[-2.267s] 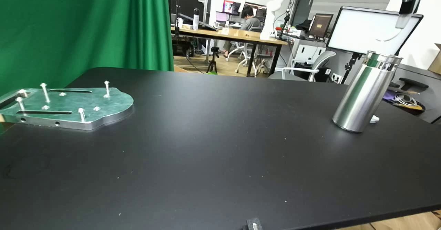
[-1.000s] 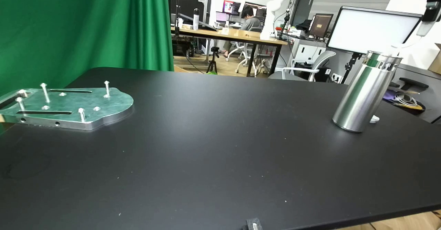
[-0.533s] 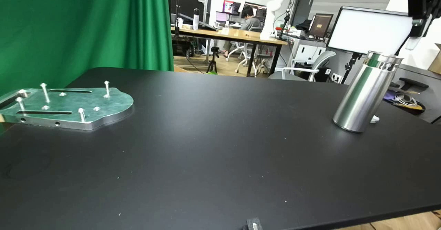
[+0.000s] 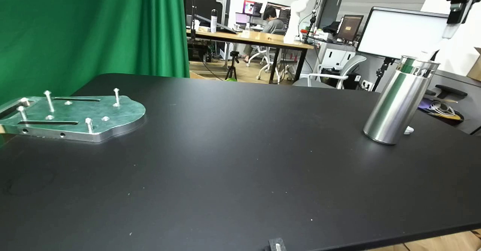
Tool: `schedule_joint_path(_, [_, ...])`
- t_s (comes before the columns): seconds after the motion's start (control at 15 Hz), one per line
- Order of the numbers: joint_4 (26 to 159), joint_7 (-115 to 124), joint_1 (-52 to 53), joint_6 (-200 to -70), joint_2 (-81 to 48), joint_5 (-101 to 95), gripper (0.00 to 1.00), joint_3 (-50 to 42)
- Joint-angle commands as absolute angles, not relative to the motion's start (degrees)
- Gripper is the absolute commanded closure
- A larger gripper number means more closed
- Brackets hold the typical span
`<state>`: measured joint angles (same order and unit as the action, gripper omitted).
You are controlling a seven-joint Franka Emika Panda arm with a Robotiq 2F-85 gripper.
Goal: Scrub the inside of the flask with the brush
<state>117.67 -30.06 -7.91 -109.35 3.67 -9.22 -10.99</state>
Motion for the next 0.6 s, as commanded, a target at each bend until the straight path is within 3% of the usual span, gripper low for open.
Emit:
schedule_joint_path(0.0, [118.4, -28.8, -7.6, -107.1, 8.3, -10.7, 0.96, -9.7])
schedule_joint_path(0.53, [116.9, -30.4, -7.7, -107.5, 8.0, -12.2, 0.96, -10.4])
